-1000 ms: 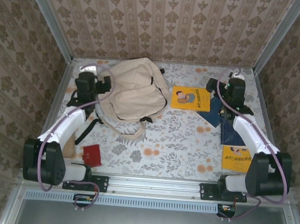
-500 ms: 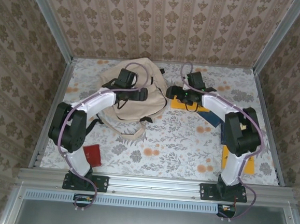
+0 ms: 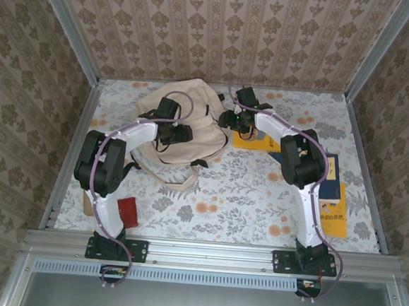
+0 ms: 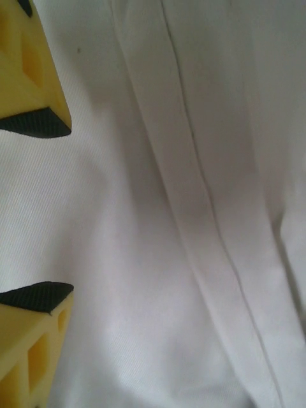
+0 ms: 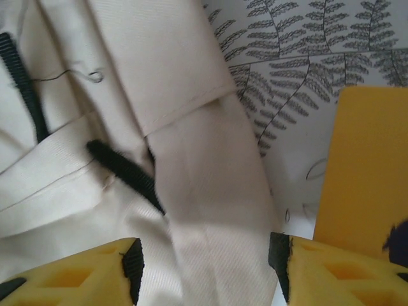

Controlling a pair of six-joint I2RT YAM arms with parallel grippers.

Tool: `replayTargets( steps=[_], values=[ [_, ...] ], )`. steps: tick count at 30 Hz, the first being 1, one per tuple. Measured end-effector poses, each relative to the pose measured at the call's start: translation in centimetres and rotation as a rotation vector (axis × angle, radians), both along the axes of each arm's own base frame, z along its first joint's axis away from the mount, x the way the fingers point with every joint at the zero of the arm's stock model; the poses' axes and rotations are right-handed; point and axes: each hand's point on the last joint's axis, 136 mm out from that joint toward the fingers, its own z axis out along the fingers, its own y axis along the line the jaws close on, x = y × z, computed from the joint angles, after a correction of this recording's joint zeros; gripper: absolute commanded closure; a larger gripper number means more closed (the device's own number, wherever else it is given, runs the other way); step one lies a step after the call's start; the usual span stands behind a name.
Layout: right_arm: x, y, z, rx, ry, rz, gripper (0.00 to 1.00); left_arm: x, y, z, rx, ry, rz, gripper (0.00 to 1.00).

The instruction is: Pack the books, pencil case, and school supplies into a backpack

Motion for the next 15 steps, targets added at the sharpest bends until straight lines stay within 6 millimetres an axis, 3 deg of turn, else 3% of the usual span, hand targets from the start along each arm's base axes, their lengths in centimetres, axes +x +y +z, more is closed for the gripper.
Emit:
replayTargets(
  steps=[8,13,15],
  values=[
    [0.8,0.3,-0.8,-0.004,0.017,0.006,0.62,0.8,1.6,-2.1,0.004,0.051,0.058,0.47],
    [0.2,0.5,-1.1,0.035,0.033,0.019,0.66,1.2,2.5,-2.3,-0.001,0.06,0.082,0.48],
    [-1.0,0.8,-1.2,0.055,0.044,0.031,0.66,1.4,3.2,-2.3,0.001,0.063,0.097,0.47]
  ],
)
